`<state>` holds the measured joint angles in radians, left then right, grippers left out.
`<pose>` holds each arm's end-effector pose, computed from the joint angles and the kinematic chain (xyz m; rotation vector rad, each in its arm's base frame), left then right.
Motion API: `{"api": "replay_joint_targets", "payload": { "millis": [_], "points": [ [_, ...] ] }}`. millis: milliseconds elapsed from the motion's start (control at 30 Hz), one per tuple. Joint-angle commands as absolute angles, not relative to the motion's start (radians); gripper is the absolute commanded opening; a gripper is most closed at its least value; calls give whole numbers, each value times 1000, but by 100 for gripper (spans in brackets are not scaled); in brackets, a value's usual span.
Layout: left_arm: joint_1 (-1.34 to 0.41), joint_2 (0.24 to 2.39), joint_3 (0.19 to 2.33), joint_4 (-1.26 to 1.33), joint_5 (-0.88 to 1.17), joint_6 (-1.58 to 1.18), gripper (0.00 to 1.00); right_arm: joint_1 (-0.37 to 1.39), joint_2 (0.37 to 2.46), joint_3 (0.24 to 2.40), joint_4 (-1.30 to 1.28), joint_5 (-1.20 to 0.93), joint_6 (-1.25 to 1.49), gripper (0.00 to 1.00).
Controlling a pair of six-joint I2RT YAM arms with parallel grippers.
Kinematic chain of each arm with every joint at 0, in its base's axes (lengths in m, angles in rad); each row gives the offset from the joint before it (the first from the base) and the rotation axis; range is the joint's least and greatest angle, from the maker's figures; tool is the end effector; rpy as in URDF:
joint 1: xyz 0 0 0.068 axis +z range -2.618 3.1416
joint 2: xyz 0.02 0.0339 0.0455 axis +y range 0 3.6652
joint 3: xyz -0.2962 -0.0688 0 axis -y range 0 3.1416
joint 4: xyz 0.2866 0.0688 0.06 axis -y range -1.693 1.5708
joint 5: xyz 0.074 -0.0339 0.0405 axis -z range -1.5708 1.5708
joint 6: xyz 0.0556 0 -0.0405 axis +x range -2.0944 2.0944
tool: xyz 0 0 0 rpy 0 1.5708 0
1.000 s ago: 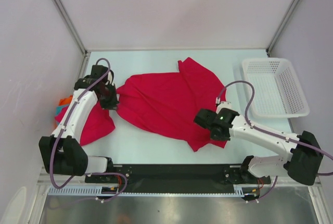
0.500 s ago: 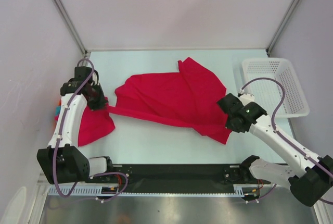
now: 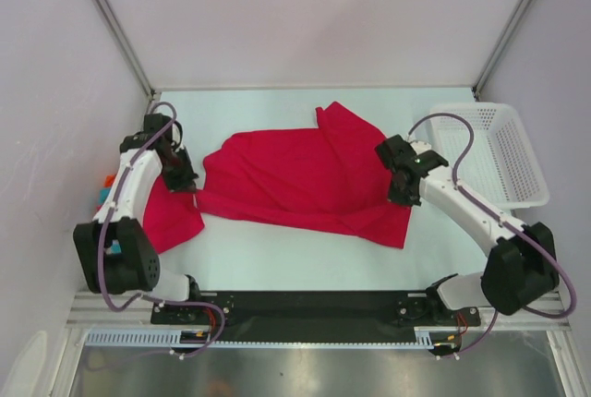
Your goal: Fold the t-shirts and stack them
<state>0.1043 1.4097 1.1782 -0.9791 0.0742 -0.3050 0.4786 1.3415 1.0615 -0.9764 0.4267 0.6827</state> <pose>0.3096 0.0283 0.2774 -0.5479 2.7323 -0.1537 0.2620 0.1100 0.2619 0.3589 2.6152 -0.2485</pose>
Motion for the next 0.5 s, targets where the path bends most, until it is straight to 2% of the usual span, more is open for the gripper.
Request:
{"api": "replay_joint_targets", "payload": {
  "millis": [0,467],
  "points": [
    [112,1508,1268,-930,123,-295,0,422,1420,1130,-885,407,586,0],
    [110,1753,1423,-910,121,-305,0,333,1572,1187,-825,390,514,0]
  ]
}}
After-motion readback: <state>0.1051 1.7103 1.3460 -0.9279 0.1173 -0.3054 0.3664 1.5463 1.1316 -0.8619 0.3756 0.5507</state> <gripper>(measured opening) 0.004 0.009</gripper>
